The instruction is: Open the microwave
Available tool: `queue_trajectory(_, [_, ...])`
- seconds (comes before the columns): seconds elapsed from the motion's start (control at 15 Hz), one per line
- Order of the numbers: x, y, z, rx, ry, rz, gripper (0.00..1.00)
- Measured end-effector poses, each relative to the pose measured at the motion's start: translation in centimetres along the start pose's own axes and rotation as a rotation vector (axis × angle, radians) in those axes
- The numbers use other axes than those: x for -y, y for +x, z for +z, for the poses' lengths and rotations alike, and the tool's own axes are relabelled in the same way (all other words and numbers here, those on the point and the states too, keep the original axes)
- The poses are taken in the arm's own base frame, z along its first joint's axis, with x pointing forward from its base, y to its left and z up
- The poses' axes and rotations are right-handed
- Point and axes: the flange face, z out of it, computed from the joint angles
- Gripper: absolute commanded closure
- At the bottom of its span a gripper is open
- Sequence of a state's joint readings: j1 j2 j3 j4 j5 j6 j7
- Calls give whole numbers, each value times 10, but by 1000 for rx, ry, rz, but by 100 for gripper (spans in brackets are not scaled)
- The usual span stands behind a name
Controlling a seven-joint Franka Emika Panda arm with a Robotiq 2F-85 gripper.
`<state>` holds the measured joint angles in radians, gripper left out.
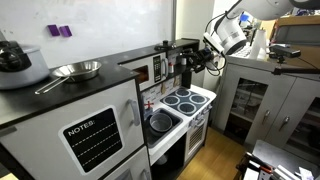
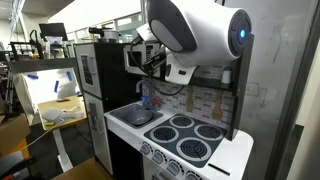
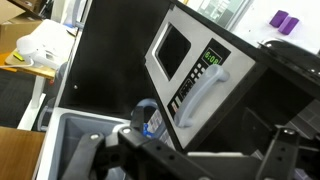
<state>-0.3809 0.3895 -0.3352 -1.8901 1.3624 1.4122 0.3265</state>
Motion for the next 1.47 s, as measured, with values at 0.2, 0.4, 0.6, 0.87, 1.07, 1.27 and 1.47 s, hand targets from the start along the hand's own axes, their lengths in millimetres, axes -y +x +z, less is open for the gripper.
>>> queue_trajectory(0.2, [0, 0, 0, 0, 0, 0, 0])
queue_trajectory(0.4, [0, 0, 0, 0, 0, 0, 0])
queue_trajectory(0.6, [0, 0, 0, 0, -1, 1, 0])
queue_trajectory(0.87, [-3, 2, 2, 1, -2, 7, 0])
queue_trajectory(1.07, [-3, 2, 8, 5, -8, 9, 0])
queue_trajectory(1.27, [-4, 2, 14, 12, -16, 10, 0])
queue_trajectory(1.47, [-8, 5, 25, 25, -29, 20, 0])
